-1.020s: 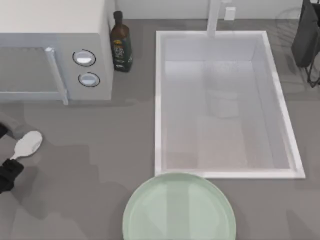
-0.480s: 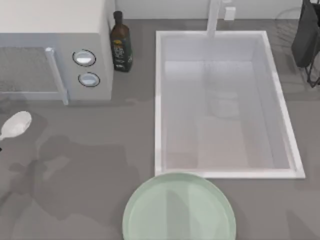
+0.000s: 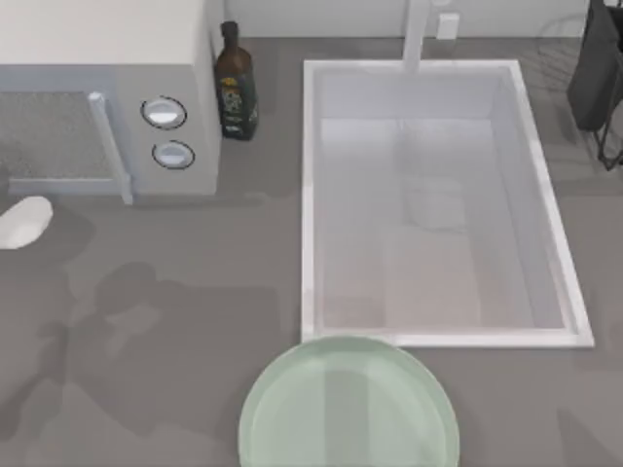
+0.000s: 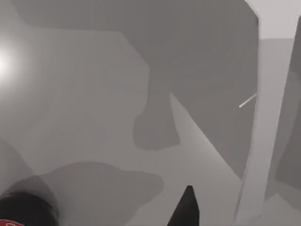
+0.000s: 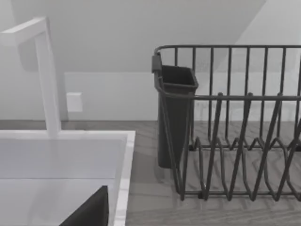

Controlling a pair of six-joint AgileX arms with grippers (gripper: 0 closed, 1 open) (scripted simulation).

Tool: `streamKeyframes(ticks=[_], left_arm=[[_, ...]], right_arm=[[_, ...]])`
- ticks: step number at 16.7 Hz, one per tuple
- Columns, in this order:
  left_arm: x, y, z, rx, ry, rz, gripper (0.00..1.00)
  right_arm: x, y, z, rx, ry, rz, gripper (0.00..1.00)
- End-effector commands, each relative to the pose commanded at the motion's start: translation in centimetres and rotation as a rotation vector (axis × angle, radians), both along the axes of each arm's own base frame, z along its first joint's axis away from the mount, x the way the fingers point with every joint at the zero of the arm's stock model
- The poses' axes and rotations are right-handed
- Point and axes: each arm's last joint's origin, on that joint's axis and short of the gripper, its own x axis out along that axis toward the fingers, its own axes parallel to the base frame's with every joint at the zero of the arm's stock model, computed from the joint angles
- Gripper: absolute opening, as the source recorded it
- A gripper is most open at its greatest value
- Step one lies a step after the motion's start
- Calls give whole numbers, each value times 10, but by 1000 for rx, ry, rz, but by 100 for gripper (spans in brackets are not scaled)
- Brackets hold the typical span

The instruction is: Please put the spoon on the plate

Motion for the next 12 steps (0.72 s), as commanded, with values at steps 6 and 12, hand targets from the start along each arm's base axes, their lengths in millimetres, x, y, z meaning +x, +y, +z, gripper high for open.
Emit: streamKeyframes(ticks=[6,12], left_arm=[[4,-28,-14,-31,39,115,0],[8,-94,-36,-48,113,482,0]], right_arm=[[0,0,0,0,0,0,100],[0,0,0,0,0,0,100]])
